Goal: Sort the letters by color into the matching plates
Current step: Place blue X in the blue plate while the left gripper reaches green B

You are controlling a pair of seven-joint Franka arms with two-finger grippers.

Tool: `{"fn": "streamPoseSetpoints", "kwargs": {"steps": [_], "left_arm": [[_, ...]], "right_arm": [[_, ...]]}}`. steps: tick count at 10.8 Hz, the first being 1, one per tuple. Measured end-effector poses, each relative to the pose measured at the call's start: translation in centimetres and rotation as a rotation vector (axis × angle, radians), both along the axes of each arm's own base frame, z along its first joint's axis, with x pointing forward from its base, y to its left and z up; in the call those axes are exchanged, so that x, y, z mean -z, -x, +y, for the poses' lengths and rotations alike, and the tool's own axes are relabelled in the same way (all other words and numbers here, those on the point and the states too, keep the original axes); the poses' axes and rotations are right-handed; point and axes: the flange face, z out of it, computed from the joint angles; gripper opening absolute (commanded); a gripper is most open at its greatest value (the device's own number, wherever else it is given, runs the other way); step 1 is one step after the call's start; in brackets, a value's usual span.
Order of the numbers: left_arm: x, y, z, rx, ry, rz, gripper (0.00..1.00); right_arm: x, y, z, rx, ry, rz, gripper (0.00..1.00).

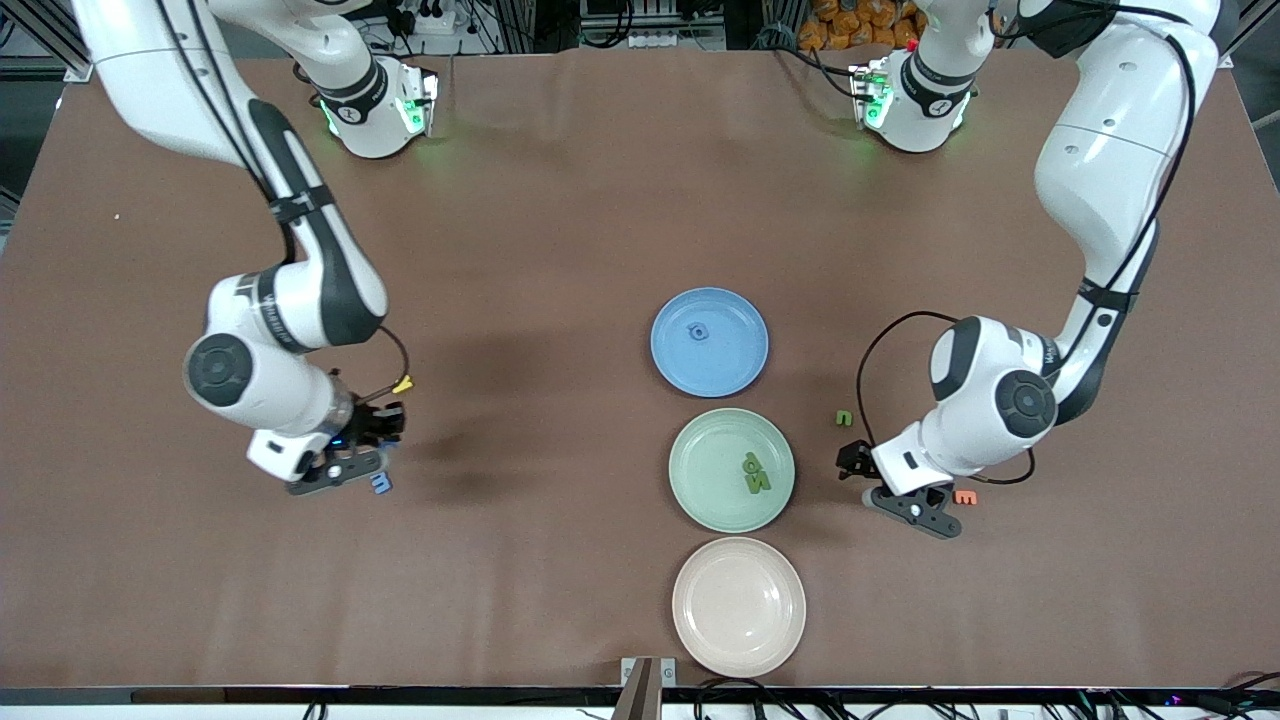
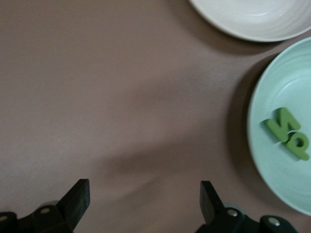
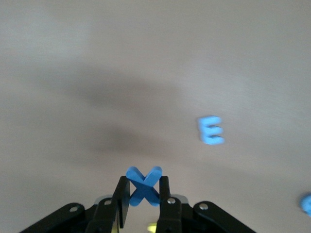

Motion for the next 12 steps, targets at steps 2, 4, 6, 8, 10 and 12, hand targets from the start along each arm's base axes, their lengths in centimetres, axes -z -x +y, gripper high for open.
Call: {"fn": "streamPoseSetpoints", "kwargs": {"steps": [2, 4, 6, 8, 10, 12], "left_arm": [[0.3, -0.3, 3.1, -0.038, -0.015, 0.027, 1.0], [1.2, -0.4, 6.3, -0.08, -0.038, 0.047, 1.0], [1.6, -0.4, 8.1, -0.132, -0.046, 0.069, 1.0], [1.8, 0.4, 7.8, -0.153, -0.06, 0.128, 1.0], [1.1, 1.5, 6.9, -0.202, -0.075, 0.176, 0.94], [0.3, 2.5, 6.4, -0.269, -0.091, 0.211, 0.76]], "right_arm": [[-1.0, 1.2, 7.3, -0.106, -0.015, -0.023, 0.19], [-1.5, 3.2, 14.4, -0.213, -0.024, -0.037, 0.19], [-0.9, 5.5, 20.9, -0.31, -0.031, -0.042, 0.19], [0.5, 7.8, 26.5, -0.392, -0.038, -0.045, 0.19], [1.3, 9.7, 30.8, -0.455, -0.046, -0.051, 0.19], [2.3, 12.2, 34.6, -0.513, -0.052, -0.046, 0.19]]}}
